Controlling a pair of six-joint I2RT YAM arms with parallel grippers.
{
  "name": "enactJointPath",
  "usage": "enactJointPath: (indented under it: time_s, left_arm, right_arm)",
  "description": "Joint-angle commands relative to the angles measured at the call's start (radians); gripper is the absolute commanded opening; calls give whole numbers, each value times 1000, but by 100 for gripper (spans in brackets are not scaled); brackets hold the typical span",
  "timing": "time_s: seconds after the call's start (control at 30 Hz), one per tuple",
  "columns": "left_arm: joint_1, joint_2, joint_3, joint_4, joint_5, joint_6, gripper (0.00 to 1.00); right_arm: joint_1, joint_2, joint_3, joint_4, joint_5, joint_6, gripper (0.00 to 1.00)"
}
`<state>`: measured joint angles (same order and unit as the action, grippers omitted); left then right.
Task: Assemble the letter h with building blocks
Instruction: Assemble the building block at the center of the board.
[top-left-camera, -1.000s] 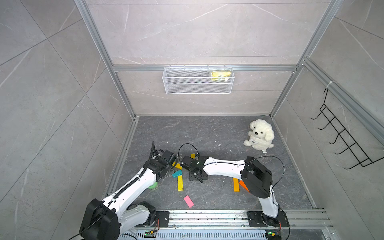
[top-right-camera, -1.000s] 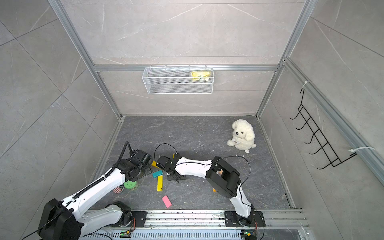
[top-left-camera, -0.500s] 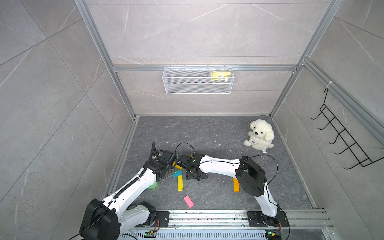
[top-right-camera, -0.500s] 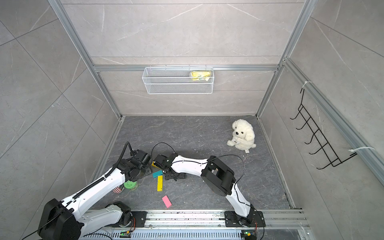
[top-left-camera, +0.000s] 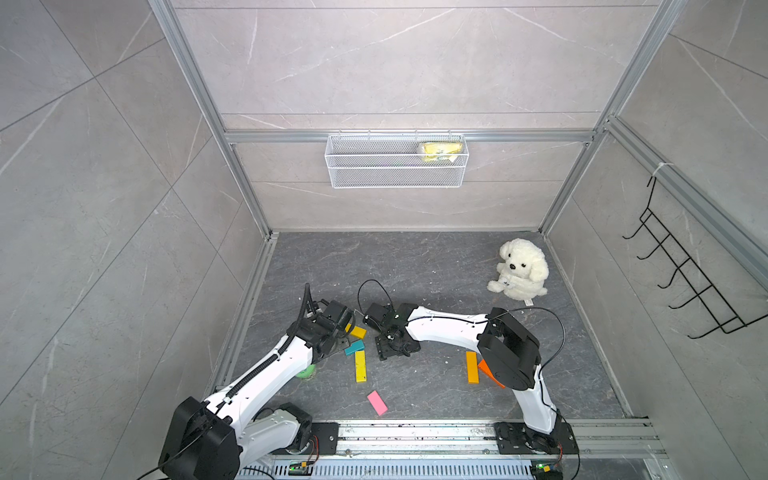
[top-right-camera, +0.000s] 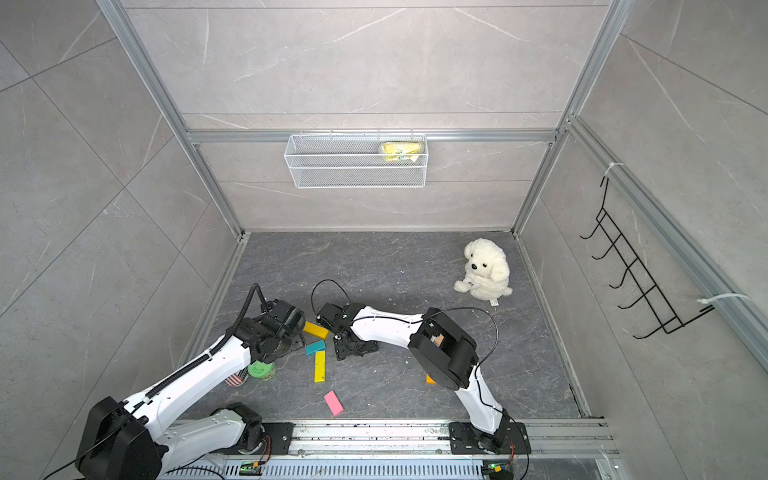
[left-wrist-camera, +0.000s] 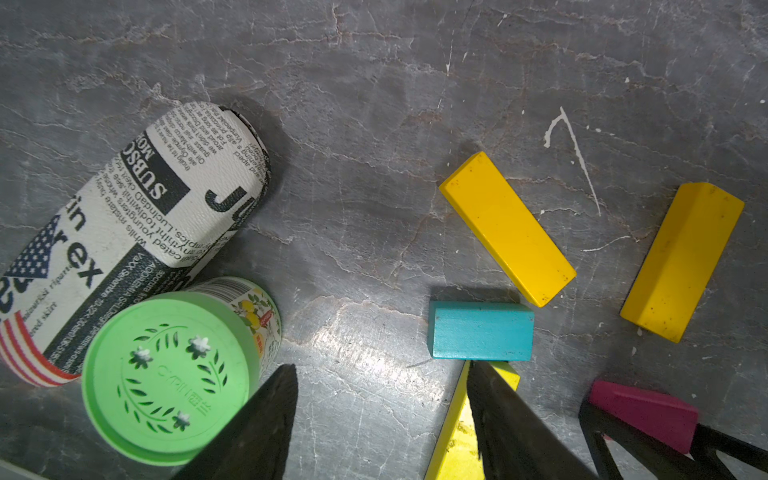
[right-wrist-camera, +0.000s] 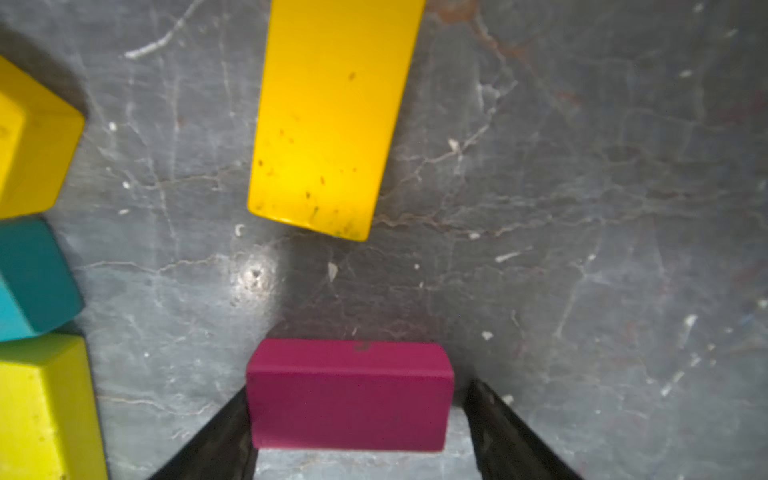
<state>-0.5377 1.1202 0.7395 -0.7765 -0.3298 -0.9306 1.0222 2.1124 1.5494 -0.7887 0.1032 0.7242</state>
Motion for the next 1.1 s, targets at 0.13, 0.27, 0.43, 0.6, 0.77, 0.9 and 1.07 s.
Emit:
enactJointPath:
  time_s: [0.13, 0.27, 0.43, 0.6, 0.77, 0.9, 1.07]
  left_arm:
    - [6, 6, -8, 5, 7, 11, 69]
    - [6, 8, -8, 7, 3, 15, 69]
    - [6, 16, -11, 22, 13, 12, 69]
    - [5, 18, -14, 26, 20, 14, 69]
    - [5, 15, -20, 29, 18, 15, 69]
    - [5, 18, -23, 37, 23, 14, 69]
    - [5, 23, -17, 39, 24, 20, 69]
  right_arm:
    - [-1, 7, 5, 16, -23, -20, 50]
    - [1, 18, 42, -22, -2, 34, 43]
    - [1, 23, 59, -61, 56, 184, 42]
    - [1, 37, 90, -62, 53, 241, 42]
    - [1, 61, 110, -81, 56, 289, 42]
    - [1, 81, 132, -98, 68, 288, 42]
    - [-1, 109, 157, -120, 84, 318, 42]
